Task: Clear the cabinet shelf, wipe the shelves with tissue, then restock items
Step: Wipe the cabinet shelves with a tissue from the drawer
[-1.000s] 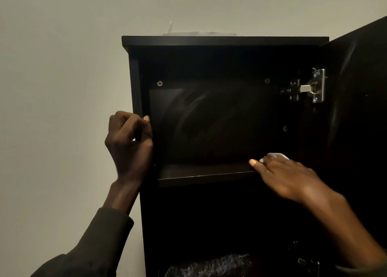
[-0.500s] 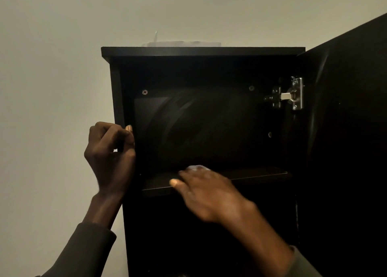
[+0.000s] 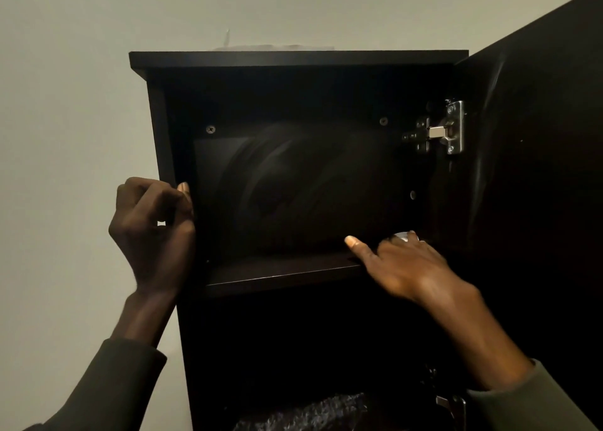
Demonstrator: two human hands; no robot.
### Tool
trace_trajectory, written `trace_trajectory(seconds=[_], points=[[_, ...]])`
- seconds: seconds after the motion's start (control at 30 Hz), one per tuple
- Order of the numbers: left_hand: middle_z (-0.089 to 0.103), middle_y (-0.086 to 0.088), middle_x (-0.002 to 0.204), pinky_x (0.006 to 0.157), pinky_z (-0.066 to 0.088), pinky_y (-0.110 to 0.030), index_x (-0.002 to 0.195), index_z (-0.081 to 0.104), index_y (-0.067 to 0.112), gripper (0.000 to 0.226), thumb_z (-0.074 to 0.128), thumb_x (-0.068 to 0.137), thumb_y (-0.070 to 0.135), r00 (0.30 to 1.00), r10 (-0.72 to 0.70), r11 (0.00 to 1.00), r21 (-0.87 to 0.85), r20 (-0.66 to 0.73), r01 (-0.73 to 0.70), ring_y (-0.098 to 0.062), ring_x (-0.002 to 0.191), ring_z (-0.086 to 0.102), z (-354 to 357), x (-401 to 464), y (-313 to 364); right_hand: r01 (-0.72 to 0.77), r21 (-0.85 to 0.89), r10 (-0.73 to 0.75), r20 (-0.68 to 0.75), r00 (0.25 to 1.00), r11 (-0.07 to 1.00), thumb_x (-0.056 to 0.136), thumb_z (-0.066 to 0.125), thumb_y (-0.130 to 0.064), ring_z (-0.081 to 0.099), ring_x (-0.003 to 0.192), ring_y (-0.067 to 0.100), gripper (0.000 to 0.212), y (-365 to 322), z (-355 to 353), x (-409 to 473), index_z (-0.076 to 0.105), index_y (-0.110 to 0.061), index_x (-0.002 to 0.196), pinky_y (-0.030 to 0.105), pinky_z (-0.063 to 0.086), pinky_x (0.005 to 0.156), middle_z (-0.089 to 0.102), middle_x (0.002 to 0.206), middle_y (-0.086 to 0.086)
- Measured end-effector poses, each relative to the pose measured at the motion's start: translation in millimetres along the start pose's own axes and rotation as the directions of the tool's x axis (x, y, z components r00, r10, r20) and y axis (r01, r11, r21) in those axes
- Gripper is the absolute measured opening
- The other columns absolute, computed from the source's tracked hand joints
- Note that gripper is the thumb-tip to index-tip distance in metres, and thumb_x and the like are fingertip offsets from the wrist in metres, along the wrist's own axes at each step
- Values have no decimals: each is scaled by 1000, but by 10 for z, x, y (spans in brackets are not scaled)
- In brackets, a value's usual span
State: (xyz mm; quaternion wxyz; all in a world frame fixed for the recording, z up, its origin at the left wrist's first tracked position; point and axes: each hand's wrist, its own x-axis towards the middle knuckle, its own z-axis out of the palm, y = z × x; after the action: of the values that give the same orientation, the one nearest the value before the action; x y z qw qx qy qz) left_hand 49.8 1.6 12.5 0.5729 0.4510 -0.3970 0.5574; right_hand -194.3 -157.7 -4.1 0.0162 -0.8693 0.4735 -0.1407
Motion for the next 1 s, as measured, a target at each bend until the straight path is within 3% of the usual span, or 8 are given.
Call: trace_trajectory(seconds=[0.13, 0.23, 0.33, 0.57, 0.73, 0.87, 1.0], points=[[52, -15, 74, 68, 28, -3, 65, 58, 2, 27, 62, 92, 1, 1000, 4, 1000, 1, -1, -4, -19, 72, 44, 1, -8, 25, -4, -7, 4, -43, 999, 1000, 89, 6, -74, 25, 144, 29, 91, 25, 19, -18, 64, -9, 118, 45, 22, 116, 43, 147, 15], [51, -12, 75, 68, 28, -3, 65, 57, 2, 26, 63, 91, -1, 1000, 4, 1000, 24, -2, -4, -18, 72, 44, -3, -3, 11, 25, -54, -27, -47, 999, 998, 92, 6, -69, 29, 142, 26, 88, -64, 23, -71, 57, -8, 128, 41, 20, 117, 44, 146, 14], [51, -10, 76, 68, 28, -2, 66, 58, 1, 25, 65, 89, -3, 1000, 0, 1000, 29, -11, 0, -17, 72, 45, 7, -12, 15, 198, -100, -203, -42, 978, 975, 97, 7, -61, 30, 142, 25, 82, -353, 36, -188, 46, -4, 140, 35, 15, 118, 44, 146, 16], [50, -8, 77, 66, 29, -3, 66, 57, 1, 24, 65, 89, -3, 1000, 2, 1000, 24, 10, -2, -20, 71, 47, -9, -3, 10, 560, 98, -559, -34, 828, 823, 100, 24, -57, 30, 142, 26, 69, -1412, 283, -153, 45, -6, 140, 42, 26, 115, 40, 150, 14], [48, -4, 79, 66, 29, -4, 67, 58, 2, 25, 65, 90, -2, 1000, -1, 1000, 24, 9, 1, -19, 70, 46, 3, -16, 18, 673, 164, -690, 79, 720, 721, 102, 27, -49, 29, 143, 26, 56, -1582, 189, -135, 43, -13, 142, 48, 28, 112, 30, 157, 7], [50, -7, 78, 66, 30, -5, 67, 57, 2, 25, 65, 90, -2, 1000, -1, 1000, 29, 19, 0, -20, 71, 47, 4, -24, -4, 608, 152, -620, 39, 784, 779, 100, 25, -58, 31, 142, 25, 63, -1361, 170, -212, 41, -17, 144, 49, 29, 109, 31, 156, 4], [49, -4, 78, 67, 30, -5, 66, 58, 1, 26, 66, 91, -1, 1000, 5, 999, 33, 6, -6, -19, 70, 46, -2, -18, -4, 418, 98, -413, -75, 908, 903, 97, 18, -62, 37, 139, 22, 69, -814, 157, -221, 51, -16, 137, 39, 29, 111, 42, 150, 6]])
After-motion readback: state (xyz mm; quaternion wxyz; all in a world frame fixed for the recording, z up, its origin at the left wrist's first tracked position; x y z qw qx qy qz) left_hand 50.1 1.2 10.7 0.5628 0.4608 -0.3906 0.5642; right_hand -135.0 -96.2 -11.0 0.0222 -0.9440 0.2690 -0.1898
